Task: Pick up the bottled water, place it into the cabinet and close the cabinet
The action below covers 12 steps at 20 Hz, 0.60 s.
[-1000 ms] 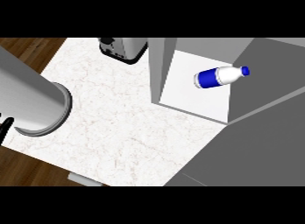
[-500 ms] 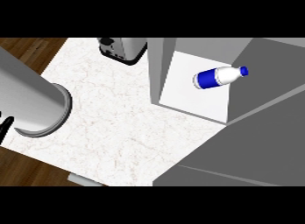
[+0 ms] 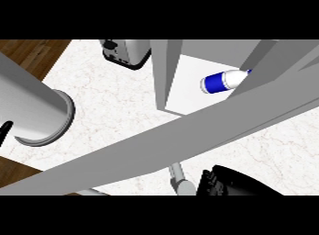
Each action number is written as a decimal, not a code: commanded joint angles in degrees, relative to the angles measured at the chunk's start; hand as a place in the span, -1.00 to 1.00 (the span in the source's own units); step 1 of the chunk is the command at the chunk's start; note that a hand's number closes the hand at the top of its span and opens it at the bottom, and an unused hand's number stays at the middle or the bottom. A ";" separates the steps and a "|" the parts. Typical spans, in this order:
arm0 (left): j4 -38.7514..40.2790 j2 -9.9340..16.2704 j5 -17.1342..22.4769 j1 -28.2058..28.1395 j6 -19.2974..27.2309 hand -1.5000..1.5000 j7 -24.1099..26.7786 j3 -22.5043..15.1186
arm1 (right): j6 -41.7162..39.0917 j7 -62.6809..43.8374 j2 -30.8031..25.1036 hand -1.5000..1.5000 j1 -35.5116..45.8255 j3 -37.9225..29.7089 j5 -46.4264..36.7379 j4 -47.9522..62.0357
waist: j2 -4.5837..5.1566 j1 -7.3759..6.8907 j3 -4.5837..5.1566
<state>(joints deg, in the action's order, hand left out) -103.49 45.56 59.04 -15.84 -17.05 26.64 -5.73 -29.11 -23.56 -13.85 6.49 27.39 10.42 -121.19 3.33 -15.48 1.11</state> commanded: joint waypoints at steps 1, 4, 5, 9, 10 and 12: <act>0.07 -0.61 0.24 0.54 0.06 -1.00 -0.20 -0.53 | 4.72 -5.42 6.09 1.00 9.07 -0.89 -1.08 9.02 | -0.17 0.56 -0.23; 1.60 -0.27 0.72 -0.33 -0.47 -1.00 0.16 0.72 | 9.00 -6.60 10.37 1.00 15.28 -4.78 -2.57 15.26 | -0.60 1.08 -0.41; 1.74 -0.26 0.21 -0.35 -0.26 -1.00 0.10 0.54 | 10.77 -7.23 12.33 1.00 17.75 -4.85 -3.92 17.41 | -0.81 1.52 -0.46; 2.55 -0.85 0.46 -0.48 -0.66 -1.00 0.66 0.89 | 18.10 -7.60 13.67 1.00 27.57 -9.97 -6.62 25.71 | -0.94 2.71 -0.59; 3.11 -0.30 0.74 -0.55 -1.47 -1.00 0.56 1.39 | 20.41 -7.44 13.71 1.00 29.60 -11.19 -6.84 27.53 | -0.87 2.56 -0.59; 2.85 -0.49 0.61 -1.46 -1.48 -1.00 1.08 1.76 | 24.27 -7.28 13.76 1.00 34.35 -13.34 -7.53 32.19 | -1.20 2.34 -0.72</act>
<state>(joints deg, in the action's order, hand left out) -101.04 45.05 59.62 -16.63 -17.97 27.25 -4.59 -11.37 -30.41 -1.41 32.47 17.90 4.44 -96.57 2.42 -13.43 0.54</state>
